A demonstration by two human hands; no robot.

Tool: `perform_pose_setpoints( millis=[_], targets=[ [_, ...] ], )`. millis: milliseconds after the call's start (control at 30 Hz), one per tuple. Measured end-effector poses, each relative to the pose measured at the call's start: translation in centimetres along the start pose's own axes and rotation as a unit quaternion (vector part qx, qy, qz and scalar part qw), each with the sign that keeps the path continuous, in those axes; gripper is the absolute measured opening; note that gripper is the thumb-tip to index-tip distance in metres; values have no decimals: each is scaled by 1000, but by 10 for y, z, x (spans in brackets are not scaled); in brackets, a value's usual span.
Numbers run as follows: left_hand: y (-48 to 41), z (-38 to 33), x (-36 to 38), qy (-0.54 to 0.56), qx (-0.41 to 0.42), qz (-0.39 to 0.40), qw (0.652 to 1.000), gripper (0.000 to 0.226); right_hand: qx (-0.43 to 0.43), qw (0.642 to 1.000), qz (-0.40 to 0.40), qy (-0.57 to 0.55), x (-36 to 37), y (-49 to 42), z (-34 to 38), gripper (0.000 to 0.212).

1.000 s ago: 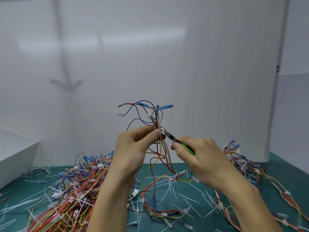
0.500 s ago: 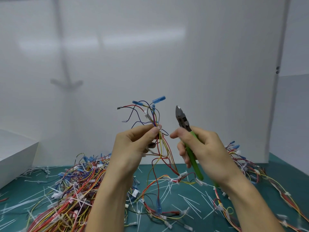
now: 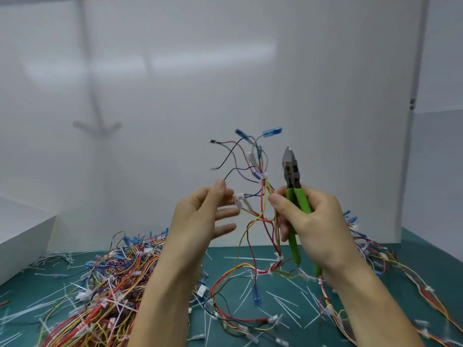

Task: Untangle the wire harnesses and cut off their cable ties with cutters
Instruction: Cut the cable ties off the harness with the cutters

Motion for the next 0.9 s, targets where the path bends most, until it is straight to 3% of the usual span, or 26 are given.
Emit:
perform_pose_setpoints(
  millis=[100, 233, 500, 567, 733, 900],
  targets=[
    [1, 1, 3, -84, -27, 105, 991, 61, 5, 999, -25, -23, -2, -1, 1, 13],
    [7, 3, 14, -77, -14, 198, 977, 51, 9, 999, -30, -17, -1, 0, 1, 12],
    [4, 4, 15, -14, 39, 122, 992, 10, 32, 999, -7, -33, 4, 1, 1, 15],
    [3, 4, 13, -15, 39, 88, 995, 11, 34, 999, 1, -17, 2, 0, 1, 23],
    [1, 3, 9, -1, 48, 43, 998, 18, -11, 980, 60, 187, -9, 1, 6, 60],
    [1, 2, 9, -13, 74, 29, 997, 24, -43, 894, 91, 437, -10, 2, -3, 63]
  ],
)
Point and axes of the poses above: each hand's wrist, its own y-axis away from the middle knuckle, its own x-axis out of the palm, z = x × y, the point moved 2 cm from there along -y, towards the middle knuckle, and after that the axes turned 9 degrees about y, right-handed, at the moved point
